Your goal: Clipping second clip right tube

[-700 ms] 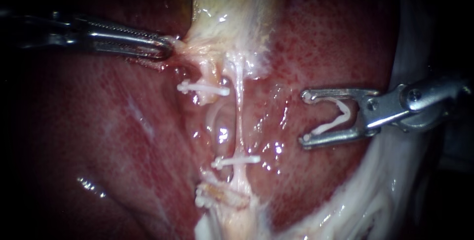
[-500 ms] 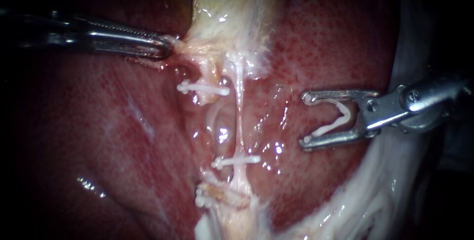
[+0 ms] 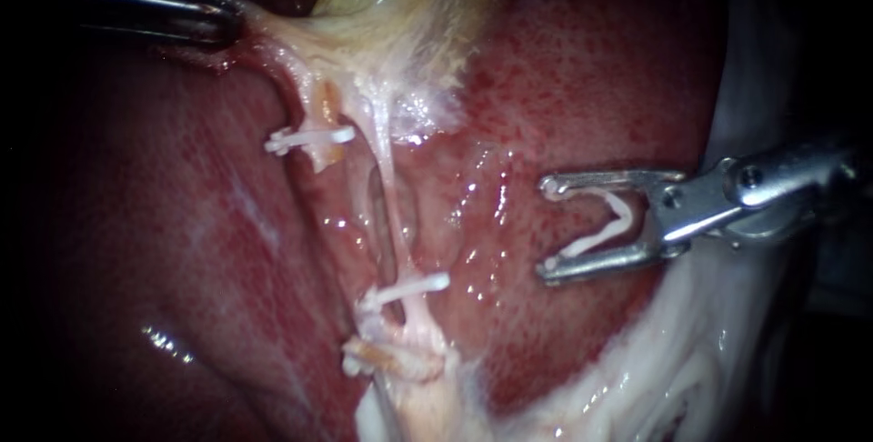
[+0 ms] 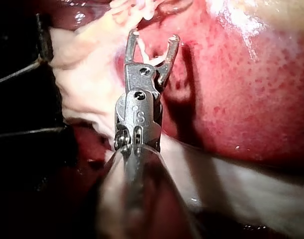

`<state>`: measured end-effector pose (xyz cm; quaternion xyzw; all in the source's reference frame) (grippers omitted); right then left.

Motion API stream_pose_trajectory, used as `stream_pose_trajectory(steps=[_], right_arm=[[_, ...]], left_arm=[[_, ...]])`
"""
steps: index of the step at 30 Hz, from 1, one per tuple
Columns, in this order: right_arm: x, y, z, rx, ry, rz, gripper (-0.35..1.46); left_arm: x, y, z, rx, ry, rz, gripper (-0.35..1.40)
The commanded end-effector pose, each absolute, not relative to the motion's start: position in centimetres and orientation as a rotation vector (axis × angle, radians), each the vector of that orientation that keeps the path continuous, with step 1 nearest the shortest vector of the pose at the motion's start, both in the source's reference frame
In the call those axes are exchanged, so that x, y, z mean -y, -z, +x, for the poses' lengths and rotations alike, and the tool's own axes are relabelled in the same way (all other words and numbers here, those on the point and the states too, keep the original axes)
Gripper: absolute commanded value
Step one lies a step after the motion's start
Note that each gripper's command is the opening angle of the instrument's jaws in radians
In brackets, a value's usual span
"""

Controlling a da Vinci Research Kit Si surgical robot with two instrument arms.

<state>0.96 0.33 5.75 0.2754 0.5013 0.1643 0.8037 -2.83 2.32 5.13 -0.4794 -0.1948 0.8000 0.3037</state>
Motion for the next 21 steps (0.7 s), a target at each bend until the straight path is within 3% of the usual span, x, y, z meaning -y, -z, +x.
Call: stream_pose_trajectory(steps=[1, 8, 17, 21], right_arm=[[-0.32, -5.76, 1.04, -1.070, -0.377, 0.611, 0.50], [-0.27, -5.92, 1.40, -1.058, -0.432, 0.662, 0.50], [-0.13, -6.44, 1.72, -1.046, -0.459, 0.730, 0.50], [-0.11, -6.58, 1.80, -1.093, -0.485, 0.806, 0.50]], left_arm=[[-2.32, -5.14, -2.84, 0.514, -2.121, -1.271, -0.35], [-2.31, -5.14, -2.85, 0.514, -2.121, -1.271, -0.35], [-2.31, -5.14, -2.85, 0.514, -2.121, -1.271, -0.35], [-2.31, -5.14, -2.85, 0.514, -2.121, -1.271, -0.35]])
